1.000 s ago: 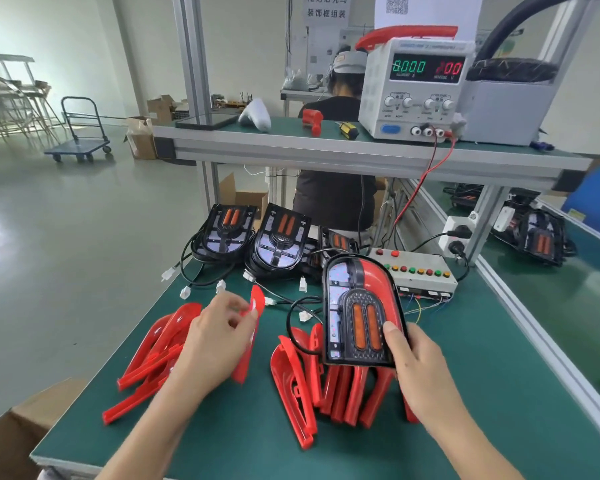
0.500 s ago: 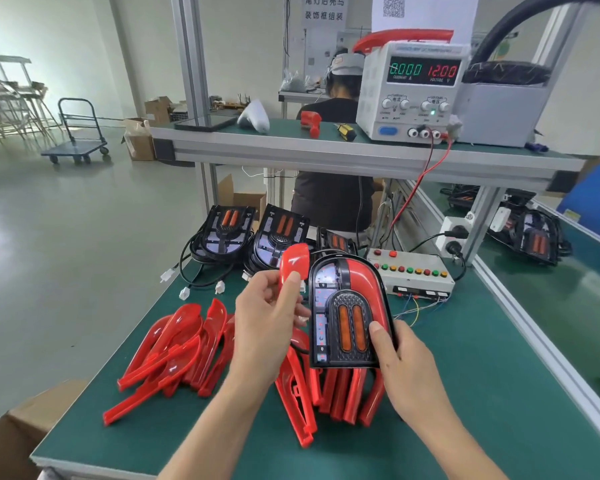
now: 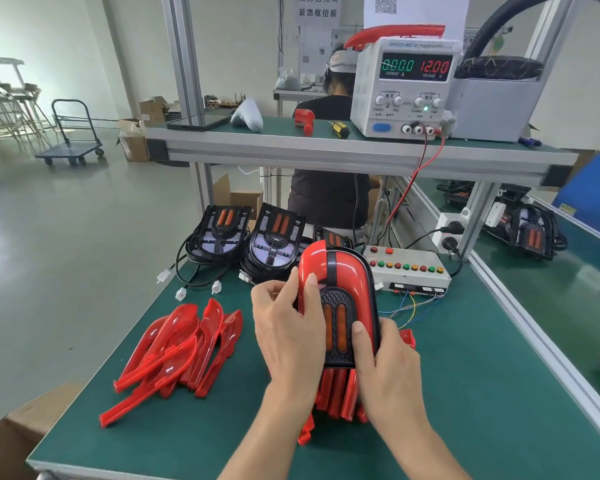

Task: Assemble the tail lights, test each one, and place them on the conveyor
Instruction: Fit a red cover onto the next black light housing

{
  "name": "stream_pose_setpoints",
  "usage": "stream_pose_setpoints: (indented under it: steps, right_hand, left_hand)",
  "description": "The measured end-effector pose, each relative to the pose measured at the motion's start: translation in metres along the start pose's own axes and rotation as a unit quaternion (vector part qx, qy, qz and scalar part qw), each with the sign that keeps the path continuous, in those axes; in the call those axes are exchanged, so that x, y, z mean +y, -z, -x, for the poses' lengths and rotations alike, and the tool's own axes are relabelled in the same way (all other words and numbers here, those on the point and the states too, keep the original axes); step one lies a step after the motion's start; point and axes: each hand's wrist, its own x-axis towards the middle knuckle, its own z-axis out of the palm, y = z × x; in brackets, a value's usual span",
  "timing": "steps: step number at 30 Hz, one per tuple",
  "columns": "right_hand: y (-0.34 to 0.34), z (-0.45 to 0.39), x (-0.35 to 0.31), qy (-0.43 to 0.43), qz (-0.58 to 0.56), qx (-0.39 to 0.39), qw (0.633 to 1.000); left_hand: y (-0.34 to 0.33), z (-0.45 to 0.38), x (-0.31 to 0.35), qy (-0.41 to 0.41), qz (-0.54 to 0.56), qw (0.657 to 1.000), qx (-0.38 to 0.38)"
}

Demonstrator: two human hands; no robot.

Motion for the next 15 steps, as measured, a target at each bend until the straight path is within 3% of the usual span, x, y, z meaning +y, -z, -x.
stream_pose_setpoints:
  steps: [6, 9, 15]
  right_hand:
    - [-0.004, 0.001, 0.001, 0.013, 0.001, 0.025, 1.000]
    - [-0.004, 0.001, 0.002, 0.022, 0.001, 0.029, 0.999]
    - [-0.004, 0.001, 0.008, 0.029, 0.000, 0.023, 0.999]
  left_hand:
    - [-0.002, 0.009, -0.001, -0.032, -0.063, 0.997, 0.004]
    - [-0.003, 0.012, -0.004, -0.020, -0.029, 0.999, -0.001]
    - [0.000, 0.014, -0.009, -0.051, -0.060, 0.995, -0.065]
